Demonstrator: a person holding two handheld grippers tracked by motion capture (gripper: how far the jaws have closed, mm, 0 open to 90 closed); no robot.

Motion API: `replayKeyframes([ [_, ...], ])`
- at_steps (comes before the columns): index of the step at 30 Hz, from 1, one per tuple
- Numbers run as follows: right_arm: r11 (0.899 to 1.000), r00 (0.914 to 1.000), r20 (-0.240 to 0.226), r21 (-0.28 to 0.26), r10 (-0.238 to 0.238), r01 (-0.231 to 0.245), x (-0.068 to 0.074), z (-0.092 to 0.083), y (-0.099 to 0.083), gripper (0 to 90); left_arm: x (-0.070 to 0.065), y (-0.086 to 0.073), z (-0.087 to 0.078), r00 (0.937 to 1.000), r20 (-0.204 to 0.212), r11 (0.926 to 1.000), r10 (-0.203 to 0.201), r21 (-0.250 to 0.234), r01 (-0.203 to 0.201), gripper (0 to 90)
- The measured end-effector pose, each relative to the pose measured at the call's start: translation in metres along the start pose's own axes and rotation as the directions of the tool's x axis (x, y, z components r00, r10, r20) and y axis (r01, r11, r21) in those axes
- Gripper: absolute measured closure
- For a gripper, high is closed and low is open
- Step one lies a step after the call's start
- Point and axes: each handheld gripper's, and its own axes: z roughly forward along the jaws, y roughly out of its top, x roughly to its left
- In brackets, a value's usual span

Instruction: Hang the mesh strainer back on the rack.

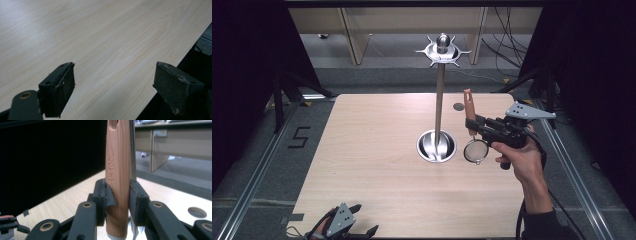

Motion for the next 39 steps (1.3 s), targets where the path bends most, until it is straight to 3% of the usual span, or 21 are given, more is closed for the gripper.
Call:
replayKeyframes([
  [2, 1.0, 0.9999, -0.006, -0.003, 0.016, -0.016, 0.003, -0.002, 0.002, 71.2, -0.001, -0.001, 0.002, 0.9998, -0.005, 0.9998, -0.019, -0.001, 0.019, 16.5],
  [4, 1.0, 1.0, -0.008, -0.021, 0.002, -0.002, 0.004, -0.003, 0.007, 71.2, -0.003, 0.0, 0.004, 0.9993, 0.003, 0.9992, -0.038, -0.013, 0.038, 16.4],
  [6, 0.999, 0.9999, -0.012, -0.034, -0.002, 0.002, 0.004, -0.004, 0.012, 71.2, -0.002, 0.001, 0.003, 0.9995, 0.021, 0.9998, -0.022, 0.001, 0.022, 16.4],
  [7, 0.999, 0.9999, -0.011, -0.039, -0.009, 0.009, 0.004, -0.004, 0.015, 71.2, -0.001, 0.001, 0.004, 1.0, 0.001, 1.0, -0.002, 0.004, 0.002, 16.4],
  [8, 0.999, 0.9999, -0.012, -0.038, 0.005, -0.005, 0.004, -0.004, 0.018, 71.2, -0.002, 0.001, 0.005, 0.9999, 0.008, 0.9999, -0.014, -0.008, 0.014, 16.4],
  [9, 0.999, 0.9998, -0.015, -0.044, 0.016, -0.016, 0.005, -0.005, 0.02, 71.2, -0.001, 0.002, 0.004, 0.9999, 0.016, 1.0, 0.0, 0.009, 0.0, 16.4],
  [13, 0.998, 0.9997, -0.008, -0.054, -0.021, 0.02, 0.003, -0.003, 0.032, 71.2, -0.002, 0.002, 0.005, 0.9996, 0.02, 0.9998, -0.018, -0.002, 0.018, 16.4],
  [16, 0.998, 0.9996, -0.01, -0.051, -0.027, 0.026, 0.003, -0.001, 0.039, 71.2, -0.002, 0.002, 0.005, 0.9997, 0.022, 0.9999, -0.011, 0.0, 0.011, 16.4],
  [19, 0.998, 0.9997, -0.015, -0.055, -0.021, 0.02, 0.005, 0.001, 0.046, 71.2, -0.003, 0.002, 0.006, 0.9993, 0.022, 0.9995, -0.031, -0.009, 0.031, 16.4],
  [22, 0.998, 0.9994, -0.025, -0.054, -0.026, 0.024, 0.006, 0.004, 0.055, 71.2, -0.001, 0.002, 0.004, 0.9999, 0.012, 0.9999, -0.002, 0.011, 0.002, 16.4],
  [29, 0.997, 0.9984, -0.034, -0.062, -0.046, 0.044, 0.007, 0.013, 0.065, 71.2, -0.002, 0.001, 0.003, 0.9998, 0.013, 0.9999, -0.015, 0.001, 0.015, 16.5],
  [39, 0.999, 0.9992, -0.038, -0.041, -0.013, 0.012, 0.003, 0.018, 0.065, 71.2, -0.003, 0.0, 0.003, 0.9992, 0.016, 0.9993, -0.036, -0.009, 0.036, 16.4],
])
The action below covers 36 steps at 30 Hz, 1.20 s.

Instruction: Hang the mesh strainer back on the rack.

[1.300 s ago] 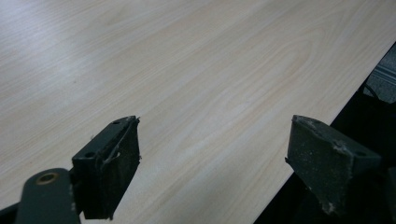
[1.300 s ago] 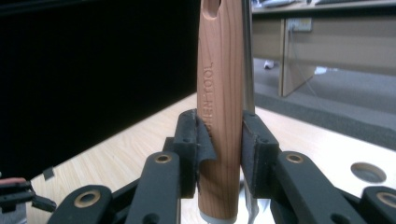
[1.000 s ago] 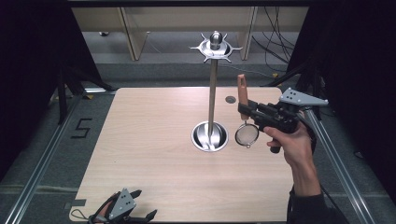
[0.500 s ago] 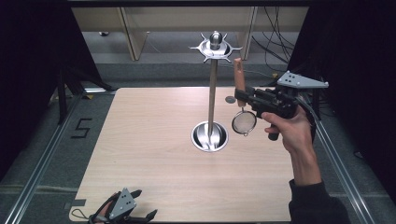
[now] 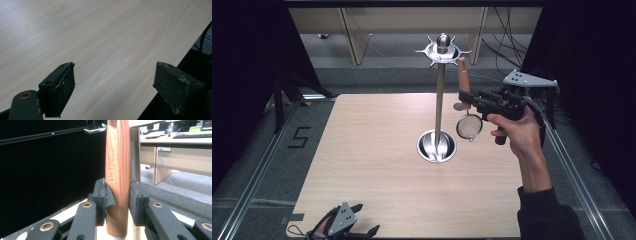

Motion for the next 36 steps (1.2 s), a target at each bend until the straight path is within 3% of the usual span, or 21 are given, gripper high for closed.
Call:
replayKeyframes([
  [2, 1.0, 0.9999, 0.001, -0.005, -0.015, 0.015, -0.004, 0.002, 0.0, 71.2, -0.001, 0.0, 0.001, 1.0, -0.002, 1.0, -0.005, -0.004, 0.005, 16.4],
  [3, 1.0, 1.0, -0.002, 0.007, 0.007, -0.007, -0.004, 0.002, -0.001, 71.2, -0.001, 0.0, 0.001, 1.0, -0.002, 1.0, -0.004, -0.002, 0.004, 16.4],
  [8, 1.0, 0.9999, -0.017, 0.005, -0.001, 0.002, -0.005, 0.006, -0.001, 71.2, 0.0, 0.0, 0.0, 1.0, -0.003, 1.0, 0.007, 0.004, -0.007, 16.4],
  [13, 1.0, 0.9995, -0.018, 0.015, 0.025, -0.025, -0.006, 0.01, -0.002, 71.2, -0.001, 0.0, 0.0, 1.0, 0.001, 1.0, -0.002, -0.002, 0.002, 16.4],
  [14, 1.0, 0.9998, -0.02, 0.01, 0.01, -0.01, -0.008, 0.011, -0.002, 71.2, 0.0, 0.0, 0.0, 1.0, 0.005, 1.0, -0.002, 0.002, 0.002, 16.4],
  [15, 0.999, 0.999, -0.016, 0.026, 0.041, -0.041, -0.006, 0.011, -0.002, 71.2, 0.0, 0.0, 0.0, 1.0, 0.006, 1.0, -0.002, 0.001, 0.002, 16.4],
  [16, 1.0, 0.9997, -0.016, 0.017, 0.021, -0.021, -0.008, 0.012, -0.002, 71.2, 0.0, 0.0, 0.0, 1.0, 0.004, 1.0, -0.002, 0.001, 0.002, 16.4],
  [31, 0.997, 0.996, -0.043, 0.02, 0.078, -0.077, -0.013, 0.023, -0.009, 68.6, 0.001, 0.0, 0.0, 0.9999, 0.006, 0.9999, 0.01, 0.007, -0.01, 16.3],
  [36, 0.997, 0.996, -0.052, 0.008, 0.072, -0.072, -0.015, 0.024, -0.011, 68.7, 0.0, -0.001, 0.001, 1.0, 0.002, 1.0, 0.009, 0.003, -0.009, 16.2],
])
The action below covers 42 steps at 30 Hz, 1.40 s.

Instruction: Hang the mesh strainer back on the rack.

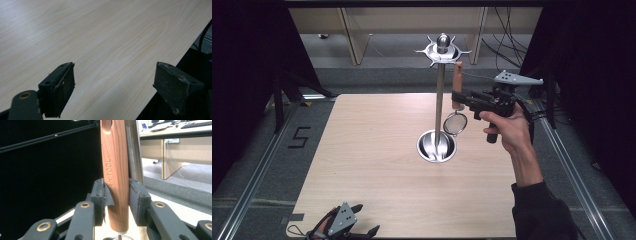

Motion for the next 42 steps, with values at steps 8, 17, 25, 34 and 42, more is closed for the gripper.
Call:
replayKeyframes([
  [8, 0.999, 0.9986, 0.039, -0.002, 0.037, -0.037, -0.001, -0.01, -0.006, 45.6, 0.0, 0.0, 0.0, 1.0, 0.001, 0.9999, 0.004, 0.013, -0.004, 16.2],
  [17, 1.0, 0.9989, 0.045, 0.014, 0.013, -0.014, 0.001, -0.019, -0.019, 39.7, 0.001, 0.0, 0.0, 0.9999, -0.006, 0.9997, 0.012, 0.023, -0.012, 16.2],
  [25, 0.999, 0.9985, 0.045, 0.015, 0.031, -0.032, 0.008, -0.03, -0.032, 37.8, 0.001, 0.0, 0.0, 0.9999, -0.007, 0.9997, 0.01, 0.022, -0.01, 16.2],
  [34, 1.0, 0.9979, 0.065, 0.013, 0.011, -0.012, 0.006, -0.039, -0.047, 37.2, 0.001, 0.0, 0.001, 0.9999, -0.008, 0.9998, 0.006, 0.017, -0.006, 16.2],
  [42, 1.0, 0.9957, 0.092, 0.0, 0.012, -0.013, 0.01, -0.05, -0.057, 37.0, 0.002, 0.0, 0.001, 0.9997, -0.001, 0.9996, 0.025, 0.01, -0.025, 16.2],
])
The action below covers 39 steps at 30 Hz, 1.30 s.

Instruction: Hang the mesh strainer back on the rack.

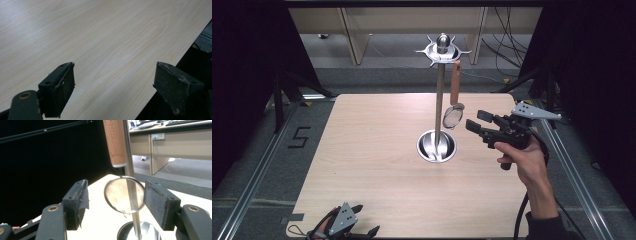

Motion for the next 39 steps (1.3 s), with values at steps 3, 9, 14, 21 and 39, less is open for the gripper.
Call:
replayKeyframes([
  [3, 1.0, 1.0, 0.003, 0.005, -0.001, 0.001, 0.001, -0.001, -0.003, 36.7, 0.0, 0.0, 0.0, 1.0, -0.001, 1.0, 0.001, -0.001, -0.001, 16.2],
  [9, 0.999, 0.9997, 0.009, 0.023, -0.023, 0.023, 0.001, 0.001, -0.008, 35.5, 0.0, 0.0, 0.0, 0.9997, -0.006, 0.9998, -0.022, 0.004, 0.022, 16.3],
  [14, 0.999, 0.9995, 0.017, 0.035, -0.026, 0.026, 0.001, 0.002, -0.013, 34.8, -0.001, 0.0, 0.0, 0.9994, -0.005, 0.9993, -0.034, -0.014, 0.034, 16.2],
  [21, 0.997, 0.999, 0.026, 0.068, -0.037, 0.035, 0.005, 0.001, -0.023, 34.5, 0.001, 0.0, 0.0, 1.0, -0.007, 1.0, -0.005, -0.004, 0.005, 16.3],
  [39, 0.984, 0.9956, -0.011, 0.153, -0.093, 0.093, 0.007, 0.012, -0.052, 32.8, -0.002, 0.0, -0.002, 0.9991, -0.014, 0.9992, -0.039, -0.013, 0.039, 16.4],
])
